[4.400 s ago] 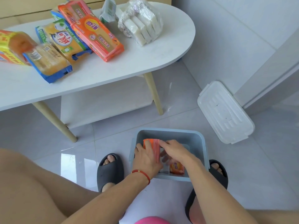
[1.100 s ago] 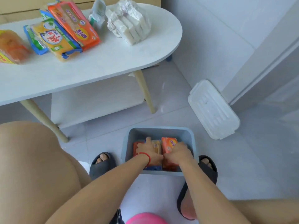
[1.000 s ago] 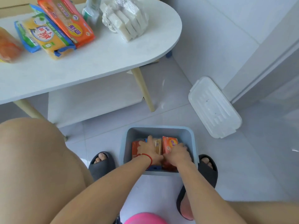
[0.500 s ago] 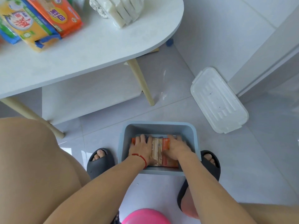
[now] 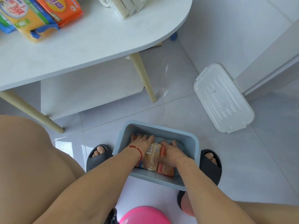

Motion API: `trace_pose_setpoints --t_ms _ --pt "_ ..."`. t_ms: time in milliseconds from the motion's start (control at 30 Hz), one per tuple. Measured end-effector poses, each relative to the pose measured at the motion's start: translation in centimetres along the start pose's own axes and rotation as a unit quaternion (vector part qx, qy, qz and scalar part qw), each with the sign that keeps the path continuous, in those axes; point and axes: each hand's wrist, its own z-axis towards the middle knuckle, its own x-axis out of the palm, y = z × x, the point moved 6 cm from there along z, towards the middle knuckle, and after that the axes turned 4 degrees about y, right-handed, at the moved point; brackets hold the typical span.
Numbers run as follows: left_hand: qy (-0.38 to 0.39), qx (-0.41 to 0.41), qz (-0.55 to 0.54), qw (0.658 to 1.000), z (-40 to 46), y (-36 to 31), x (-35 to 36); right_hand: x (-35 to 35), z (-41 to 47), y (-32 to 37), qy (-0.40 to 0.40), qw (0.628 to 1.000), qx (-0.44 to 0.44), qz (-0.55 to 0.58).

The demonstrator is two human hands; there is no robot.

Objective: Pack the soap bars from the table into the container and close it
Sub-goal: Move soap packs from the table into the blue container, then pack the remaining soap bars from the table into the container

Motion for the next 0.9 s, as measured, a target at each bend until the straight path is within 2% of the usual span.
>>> trace_pose_setpoints --t_ms 100,200,400,467,600,733,833,900 --pt "0.006 0.011 -0.006 1.000 -0.3 -0.1 -0.1 0.1 0.0 0.1 0.016 1.000 0.002 -0.017" --pt "-0.022 0.039 -0.023 0.999 -1.0 0.1 -0.8 -0.9 -0.8 0.8 0.010 1.000 0.008 -0.026" --pt "-0.175 0.108 -0.070 0.976 -5.5 1.2 -4.7 -3.6 -3.5 4.4 -0.017 0.997 0.019 -0.078" --pt "-0.223 0.107 -0.108 0.963 -8.4 1.9 -6.6 -4.6 -4.7 6.5 -0.026 0.996 -0.014 -0.081" --pt "-0.342 0.107 -0.169 0.918 -15.4 4.7 -11.7 -6.9 -8.3 13.4 -0.064 0.989 -0.136 0.006" --pt "-0.470 0.099 -0.172 0.860 -24.0 8.9 -18.2 -10.0 -13.8 22.1 -0.125 0.947 -0.284 0.082" --pt "-0.551 0.074 -0.177 0.812 -29.9 12.5 -23.7 -13.6 -18.4 27.8 -0.274 0.877 -0.383 0.092" --pt "-0.601 0.031 -0.193 0.775 -32.2 15.6 -26.6 -16.2 -20.3 31.2 -0.370 0.825 -0.415 0.102"
